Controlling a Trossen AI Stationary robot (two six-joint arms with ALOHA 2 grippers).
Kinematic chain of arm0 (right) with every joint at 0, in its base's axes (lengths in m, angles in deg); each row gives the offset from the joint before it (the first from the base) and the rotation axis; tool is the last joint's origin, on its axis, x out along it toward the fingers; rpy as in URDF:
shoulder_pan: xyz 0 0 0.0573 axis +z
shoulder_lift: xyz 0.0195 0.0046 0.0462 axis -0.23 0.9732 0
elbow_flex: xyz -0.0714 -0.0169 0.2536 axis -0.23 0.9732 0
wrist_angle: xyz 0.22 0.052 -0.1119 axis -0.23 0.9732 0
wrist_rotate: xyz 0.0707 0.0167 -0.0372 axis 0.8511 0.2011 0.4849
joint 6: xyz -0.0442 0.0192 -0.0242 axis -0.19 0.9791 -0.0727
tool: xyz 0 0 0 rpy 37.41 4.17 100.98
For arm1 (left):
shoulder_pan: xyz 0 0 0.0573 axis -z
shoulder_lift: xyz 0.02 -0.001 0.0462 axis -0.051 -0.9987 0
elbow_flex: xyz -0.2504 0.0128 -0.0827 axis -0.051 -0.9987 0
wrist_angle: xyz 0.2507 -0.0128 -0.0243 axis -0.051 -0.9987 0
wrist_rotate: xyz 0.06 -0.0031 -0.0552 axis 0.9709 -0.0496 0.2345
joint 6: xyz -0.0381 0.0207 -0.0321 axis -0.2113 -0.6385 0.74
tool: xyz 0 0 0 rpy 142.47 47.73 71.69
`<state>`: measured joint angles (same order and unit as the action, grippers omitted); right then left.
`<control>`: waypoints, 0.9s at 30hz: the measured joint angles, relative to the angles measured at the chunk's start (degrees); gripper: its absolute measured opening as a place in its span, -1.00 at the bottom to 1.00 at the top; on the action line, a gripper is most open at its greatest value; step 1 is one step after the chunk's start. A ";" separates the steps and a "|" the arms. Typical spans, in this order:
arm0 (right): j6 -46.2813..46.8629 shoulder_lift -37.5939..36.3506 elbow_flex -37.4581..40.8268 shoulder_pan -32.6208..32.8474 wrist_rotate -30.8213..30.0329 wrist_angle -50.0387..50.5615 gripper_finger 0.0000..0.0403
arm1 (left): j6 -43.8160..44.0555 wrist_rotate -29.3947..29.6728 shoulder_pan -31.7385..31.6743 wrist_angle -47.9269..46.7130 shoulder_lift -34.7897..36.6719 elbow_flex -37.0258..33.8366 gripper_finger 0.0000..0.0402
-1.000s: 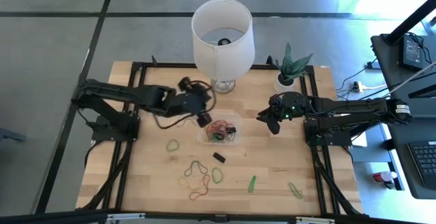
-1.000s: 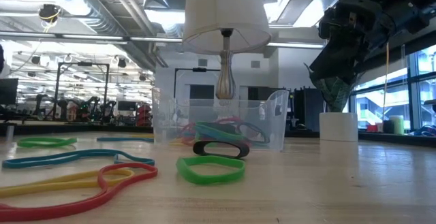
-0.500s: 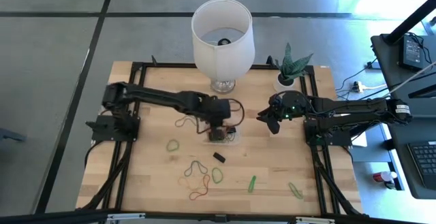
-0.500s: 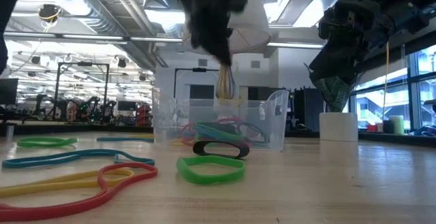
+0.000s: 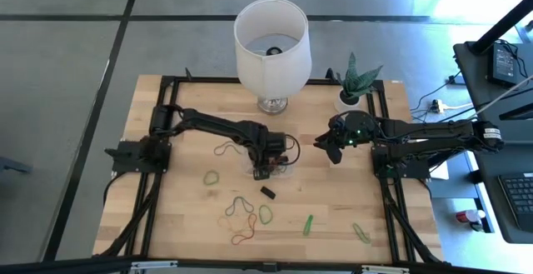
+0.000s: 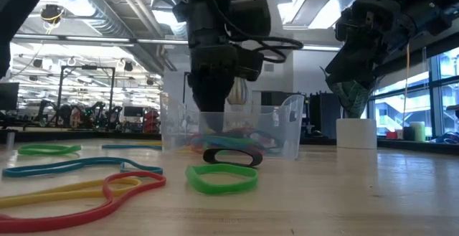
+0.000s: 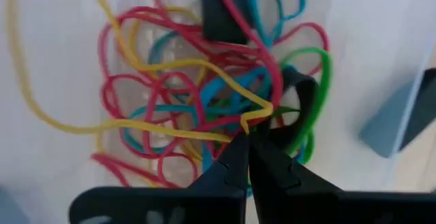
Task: Pick and place rubber bands into bin
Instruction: Put the left yellow rubber band into the container, then put the green rubber band into the container
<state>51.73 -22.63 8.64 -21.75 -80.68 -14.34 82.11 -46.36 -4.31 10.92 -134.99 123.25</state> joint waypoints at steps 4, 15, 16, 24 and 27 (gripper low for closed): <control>0.00 0.00 0.00 0.00 0.00 0.00 -0.33 | -0.02 1.29 -0.21 1.78 0.13 0.02 -0.98; -0.03 0.00 0.00 -0.01 0.00 0.02 -0.33 | 0.49 0.86 -0.81 1.14 0.59 0.49 -0.60; -0.04 0.00 0.00 0.00 -0.01 0.02 -0.33 | 0.56 0.86 -0.81 -0.07 0.64 1.00 -0.55; 0.00 0.00 0.00 -0.02 0.00 0.07 -0.33 | 2.20 1.86 -2.14 -8.94 2.07 9.29 -0.32; 0.00 0.01 0.00 -0.02 -0.02 0.08 -0.33 | 2.21 2.24 -2.54 -12.73 3.31 11.31 -0.32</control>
<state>51.73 -22.62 8.64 -21.76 -80.69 -14.26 84.32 -44.13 -6.85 -1.80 -131.68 134.55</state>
